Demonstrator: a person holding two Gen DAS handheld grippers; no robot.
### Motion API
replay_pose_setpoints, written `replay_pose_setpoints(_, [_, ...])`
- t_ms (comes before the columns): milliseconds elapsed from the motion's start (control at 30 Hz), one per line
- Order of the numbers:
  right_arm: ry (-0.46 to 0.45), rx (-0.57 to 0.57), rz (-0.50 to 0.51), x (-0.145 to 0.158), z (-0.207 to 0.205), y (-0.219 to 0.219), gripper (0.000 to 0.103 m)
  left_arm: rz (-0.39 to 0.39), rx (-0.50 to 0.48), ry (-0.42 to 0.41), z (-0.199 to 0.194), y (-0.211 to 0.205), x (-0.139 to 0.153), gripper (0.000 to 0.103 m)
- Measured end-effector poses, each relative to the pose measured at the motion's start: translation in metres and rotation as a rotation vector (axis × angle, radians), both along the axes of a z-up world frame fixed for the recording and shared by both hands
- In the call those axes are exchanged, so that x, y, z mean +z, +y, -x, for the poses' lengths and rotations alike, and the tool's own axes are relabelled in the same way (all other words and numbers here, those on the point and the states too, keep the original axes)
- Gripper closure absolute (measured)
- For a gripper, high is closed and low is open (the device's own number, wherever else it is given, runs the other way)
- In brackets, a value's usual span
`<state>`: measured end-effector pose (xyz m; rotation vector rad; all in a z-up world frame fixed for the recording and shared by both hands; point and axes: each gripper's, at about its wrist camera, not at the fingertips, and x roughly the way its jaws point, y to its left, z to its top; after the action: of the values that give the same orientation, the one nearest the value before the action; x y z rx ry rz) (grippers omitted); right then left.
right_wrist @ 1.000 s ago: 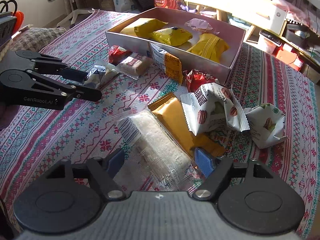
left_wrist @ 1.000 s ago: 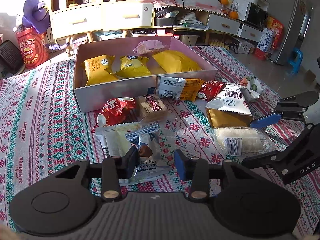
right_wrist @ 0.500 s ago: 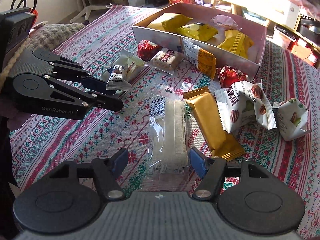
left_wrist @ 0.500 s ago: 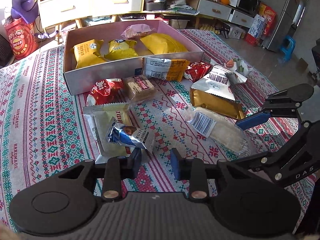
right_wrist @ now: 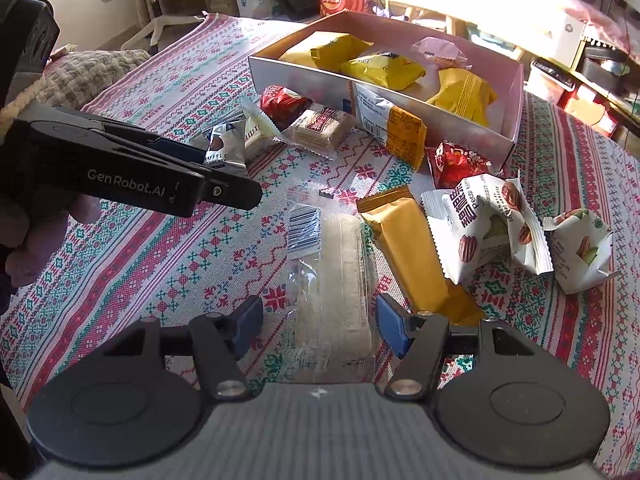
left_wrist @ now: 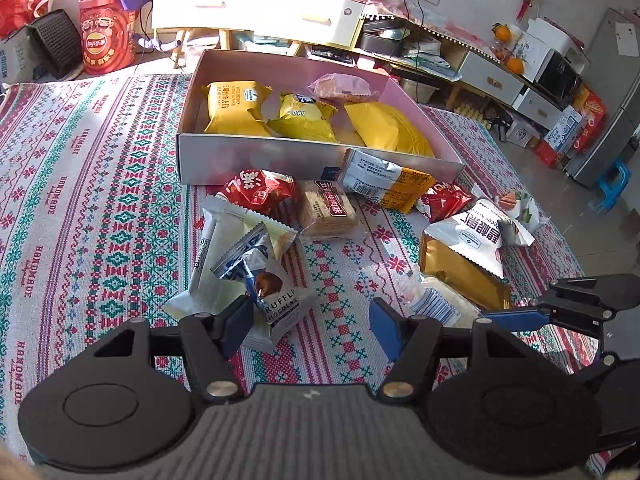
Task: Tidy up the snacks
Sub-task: 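Grasp a white wrapped pastry with the left gripper while the right grasps a clear bread pack, then carry the silver truffle pack and clear bread pack over the box with both grippers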
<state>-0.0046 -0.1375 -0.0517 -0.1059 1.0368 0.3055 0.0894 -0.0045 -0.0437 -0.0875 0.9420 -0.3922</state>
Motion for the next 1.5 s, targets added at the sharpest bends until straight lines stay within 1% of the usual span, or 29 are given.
replay_pose_setpoints(67, [-0.002, -0.008, -0.002, 0.000, -0.001, 0.001, 0.046, 0.004, 0.046, -0.001, -0.002, 0.002, 0.001, 0.033])
replay_pose_setpoints(167, [-0.003, -0.016, -0.006, 0.000, -0.003, 0.001, 0.047, -0.012, 0.098, -0.008, -0.005, 0.003, 0.001, 0.034])
replay_pose_setpoints(233, [-0.005, -0.018, -0.006, 0.000, -0.003, 0.002, 0.048, -0.022, 0.118, -0.009, -0.006, 0.003, 0.000, 0.035])
replay_pose_setpoints(433, [-0.011, -0.029, 0.010, -0.001, -0.003, 0.005, 0.052, -0.075, 0.134, -0.014, -0.005, 0.005, -0.001, 0.050])
replay_pose_setpoints(500, [-0.014, -0.034, 0.016, -0.001, -0.002, 0.006, 0.054, -0.098, 0.134, -0.017, -0.004, 0.005, -0.001, 0.059])
replay_pose_setpoints(533, [-0.019, -0.037, 0.022, -0.001, -0.002, 0.007, 0.055, -0.108, 0.134, -0.017, -0.004, 0.005, -0.001, 0.061])
replay_pose_setpoints(600, [-0.028, -0.034, 0.031, -0.001, -0.002, 0.008, 0.062, -0.137, 0.129, -0.015, -0.003, 0.004, 0.000, 0.072])
replay_pose_setpoints(633, [-0.031, -0.030, 0.031, -0.001, -0.002, 0.009, 0.063, -0.145, 0.126, -0.014, -0.002, 0.004, 0.000, 0.074])
replay_pose_setpoints(733, [-0.033, -0.018, 0.032, 0.000, -0.002, 0.012, 0.070, -0.147, 0.112, -0.003, -0.001, 0.007, 0.001, 0.076])
replay_pose_setpoints(800, [-0.027, -0.016, 0.017, 0.002, -0.003, 0.013, 0.077, -0.147, 0.102, 0.003, 0.000, 0.009, 0.002, 0.077])
replay_pose_setpoints(867, [-0.022, -0.020, 0.009, 0.002, -0.003, 0.013, 0.079, -0.139, 0.094, 0.015, 0.001, 0.010, 0.002, 0.078])
replay_pose_setpoints(1133, [0.006, -0.071, -0.074, 0.007, -0.008, 0.005, 0.083, -0.085, 0.078, 0.063, 0.001, 0.017, 0.007, 0.079])
replay_pose_setpoints(1300, [0.036, -0.101, -0.191, 0.010, -0.011, -0.003, 0.087, -0.064, 0.069, 0.066, 0.001, 0.015, 0.012, 0.079])
replay_pose_setpoints(1400, [0.038, -0.114, -0.225, 0.012, -0.012, -0.005, 0.087, -0.053, 0.067, 0.070, -0.001, 0.015, 0.014, 0.079])
replay_pose_setpoints(1500, [0.027, -0.118, -0.235, 0.017, -0.013, -0.004, 0.088, -0.046, 0.067, 0.069, -0.002, 0.014, 0.015, 0.079])
